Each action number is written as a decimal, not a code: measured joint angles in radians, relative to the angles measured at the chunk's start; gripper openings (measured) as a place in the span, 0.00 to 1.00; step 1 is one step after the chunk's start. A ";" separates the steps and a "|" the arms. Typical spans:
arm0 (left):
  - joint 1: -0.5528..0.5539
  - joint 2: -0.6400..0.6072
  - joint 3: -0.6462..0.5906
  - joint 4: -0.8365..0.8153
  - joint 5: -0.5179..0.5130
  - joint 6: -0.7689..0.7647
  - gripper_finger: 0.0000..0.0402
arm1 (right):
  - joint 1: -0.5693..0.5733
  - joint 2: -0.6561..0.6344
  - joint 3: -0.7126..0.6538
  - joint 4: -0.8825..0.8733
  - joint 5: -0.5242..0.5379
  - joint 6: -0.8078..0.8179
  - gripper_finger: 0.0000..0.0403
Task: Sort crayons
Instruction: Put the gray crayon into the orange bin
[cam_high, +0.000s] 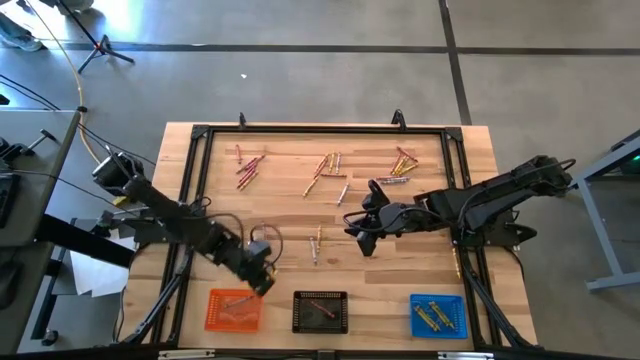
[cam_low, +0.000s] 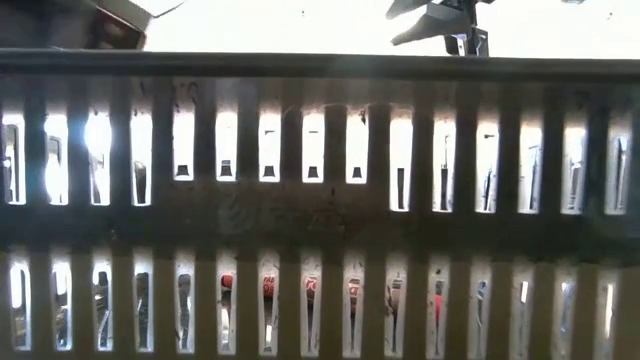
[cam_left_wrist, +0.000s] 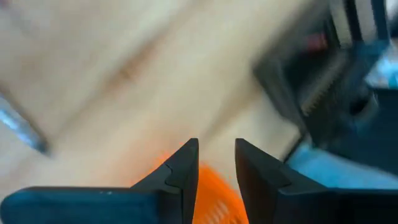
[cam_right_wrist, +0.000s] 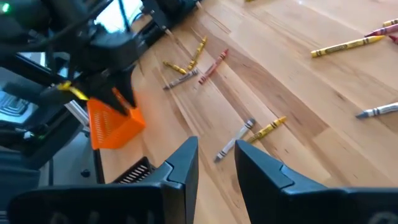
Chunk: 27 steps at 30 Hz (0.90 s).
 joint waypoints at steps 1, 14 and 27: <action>0.020 0.000 0.000 -0.030 -0.013 0.001 0.22 | 0.000 0.000 0.000 -0.003 0.000 -0.003 0.22; 0.087 0.000 0.000 -0.361 -0.133 -0.080 0.20 | -0.006 0.000 0.000 -0.031 0.007 -0.021 0.22; 0.050 0.002 -0.072 -0.317 -0.087 -0.127 0.20 | -0.053 0.000 0.000 -0.031 0.043 -0.019 0.22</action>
